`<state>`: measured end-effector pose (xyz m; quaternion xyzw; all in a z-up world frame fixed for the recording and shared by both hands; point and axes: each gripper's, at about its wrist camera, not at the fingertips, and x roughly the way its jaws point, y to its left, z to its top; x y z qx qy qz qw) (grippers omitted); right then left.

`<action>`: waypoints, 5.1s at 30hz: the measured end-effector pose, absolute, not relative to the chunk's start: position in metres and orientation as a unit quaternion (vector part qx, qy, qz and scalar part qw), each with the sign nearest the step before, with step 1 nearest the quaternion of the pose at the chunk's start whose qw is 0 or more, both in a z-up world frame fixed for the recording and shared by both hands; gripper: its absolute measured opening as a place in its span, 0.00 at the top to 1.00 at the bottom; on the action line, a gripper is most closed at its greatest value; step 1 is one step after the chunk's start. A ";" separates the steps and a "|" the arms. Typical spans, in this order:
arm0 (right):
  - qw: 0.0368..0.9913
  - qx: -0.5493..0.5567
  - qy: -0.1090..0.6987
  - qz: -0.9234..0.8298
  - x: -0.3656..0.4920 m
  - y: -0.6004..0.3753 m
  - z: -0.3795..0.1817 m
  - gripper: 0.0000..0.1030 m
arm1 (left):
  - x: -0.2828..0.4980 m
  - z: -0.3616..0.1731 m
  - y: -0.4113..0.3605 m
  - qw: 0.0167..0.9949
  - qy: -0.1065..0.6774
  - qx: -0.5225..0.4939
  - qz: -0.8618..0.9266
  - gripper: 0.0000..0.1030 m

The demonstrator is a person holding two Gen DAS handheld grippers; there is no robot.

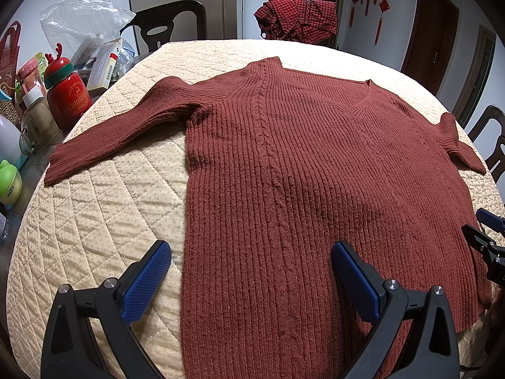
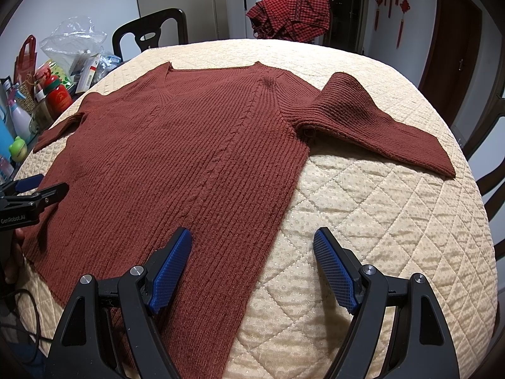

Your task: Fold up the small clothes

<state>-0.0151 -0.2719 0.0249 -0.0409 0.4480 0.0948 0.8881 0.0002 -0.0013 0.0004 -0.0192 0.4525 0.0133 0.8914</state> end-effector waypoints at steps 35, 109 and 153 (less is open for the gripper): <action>0.888 -0.041 0.448 0.095 -0.015 -0.272 0.026 0.22 | -0.002 0.000 -0.003 0.892 0.452 -0.019 0.014 0.00; 0.890 -0.052 0.426 0.153 0.054 -0.234 0.049 0.23 | 0.063 -0.001 0.207 0.866 0.382 -0.183 0.267 0.73; 0.842 0.052 0.486 0.228 0.145 -0.208 0.036 0.57 | 0.164 0.024 0.087 0.909 0.402 -0.102 -0.043 0.57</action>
